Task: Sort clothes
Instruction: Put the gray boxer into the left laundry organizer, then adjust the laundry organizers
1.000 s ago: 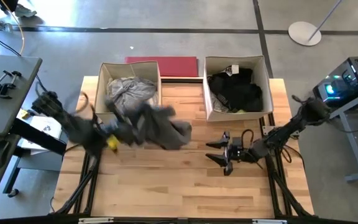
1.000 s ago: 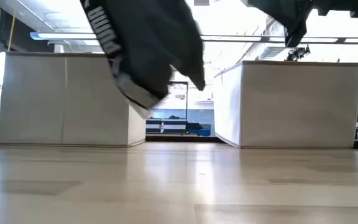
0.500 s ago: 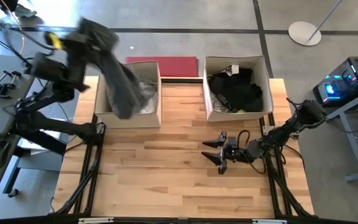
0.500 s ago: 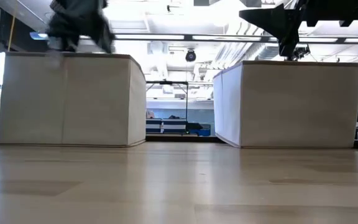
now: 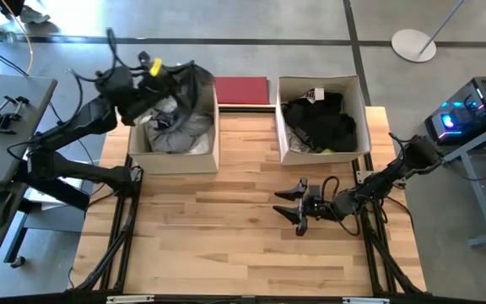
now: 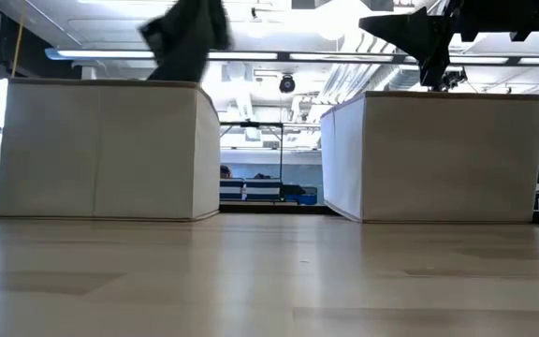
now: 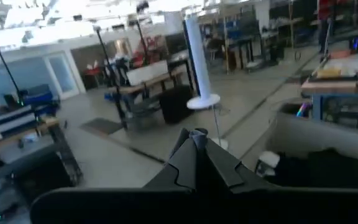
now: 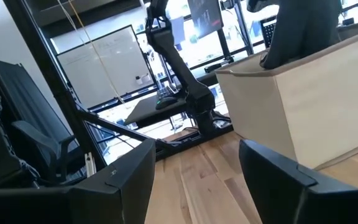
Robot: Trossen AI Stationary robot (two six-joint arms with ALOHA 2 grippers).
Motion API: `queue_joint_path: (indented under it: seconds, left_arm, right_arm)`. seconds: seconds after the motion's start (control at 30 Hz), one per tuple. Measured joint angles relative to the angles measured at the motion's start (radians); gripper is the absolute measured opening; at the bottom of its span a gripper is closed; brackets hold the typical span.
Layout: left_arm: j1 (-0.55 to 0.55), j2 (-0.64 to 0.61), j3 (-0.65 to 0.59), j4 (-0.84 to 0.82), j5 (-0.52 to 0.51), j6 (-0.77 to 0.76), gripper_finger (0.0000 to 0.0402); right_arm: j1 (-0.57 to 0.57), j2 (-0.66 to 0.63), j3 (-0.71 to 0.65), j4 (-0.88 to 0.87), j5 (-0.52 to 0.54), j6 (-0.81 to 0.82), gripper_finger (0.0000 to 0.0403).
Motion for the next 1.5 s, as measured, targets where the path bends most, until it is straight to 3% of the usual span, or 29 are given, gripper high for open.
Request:
queue_joint_path:
  seconds: [0.13, 0.27, 0.43, 0.53, 0.67, 0.77, 0.93, 1.23, 1.4, 1.5]
  left_arm:
    - [0.02, 0.036, 0.0, -0.077, -0.079, -0.019, 0.0]
    - [0.116, 0.074, 0.001, -0.344, -0.144, -0.089, 0.0]
    - [0.193, 0.171, -0.15, -0.627, -0.074, -0.237, 0.0]
    - [0.211, 0.221, -0.328, -0.603, -0.032, -0.267, 0.0]
    - [0.231, 0.311, -0.555, -0.425, -0.063, -0.269, 0.0]
    - [0.243, 0.355, -0.62, -0.328, -0.086, -0.273, 0.0]
    - [0.237, 0.311, -0.575, -0.388, -0.06, -0.255, 0.0019]
    - [0.23, 0.068, -0.271, -0.585, 0.265, -0.289, 0.0121]
    - [0.176, -0.085, -0.193, -0.578, 0.333, -0.355, 0.0139]
    - [0.097, -0.176, -0.201, -0.559, 0.322, -0.355, 0.0133]
  right_arm:
    - [0.0, 0.0, 0.0, -0.007, 0.0, 0.02, 0.022]
    - [0.0, 0.0, 0.0, -0.021, 0.0, 0.042, 0.022]
    - [0.0, 0.0, 0.0, -0.023, 0.0, 0.043, 0.022]
    - [0.0, 0.0, 0.0, -0.023, 0.0, 0.043, 0.022]
    - [0.0, 0.0, 0.0, -0.023, 0.0, 0.042, 0.022]
    - [0.0, 0.0, 0.0, -0.023, 0.0, 0.041, 0.022]
    - [0.0, 0.0, 0.0, -0.023, 0.007, 0.034, 0.022]
    - [0.0, 0.0, 0.0, -0.017, 0.064, 0.021, 0.022]
    - [0.015, 0.0, 0.066, -0.008, 0.037, -0.162, 0.022]
    - [0.032, -0.001, 0.172, -0.125, -0.001, -0.296, 0.022]
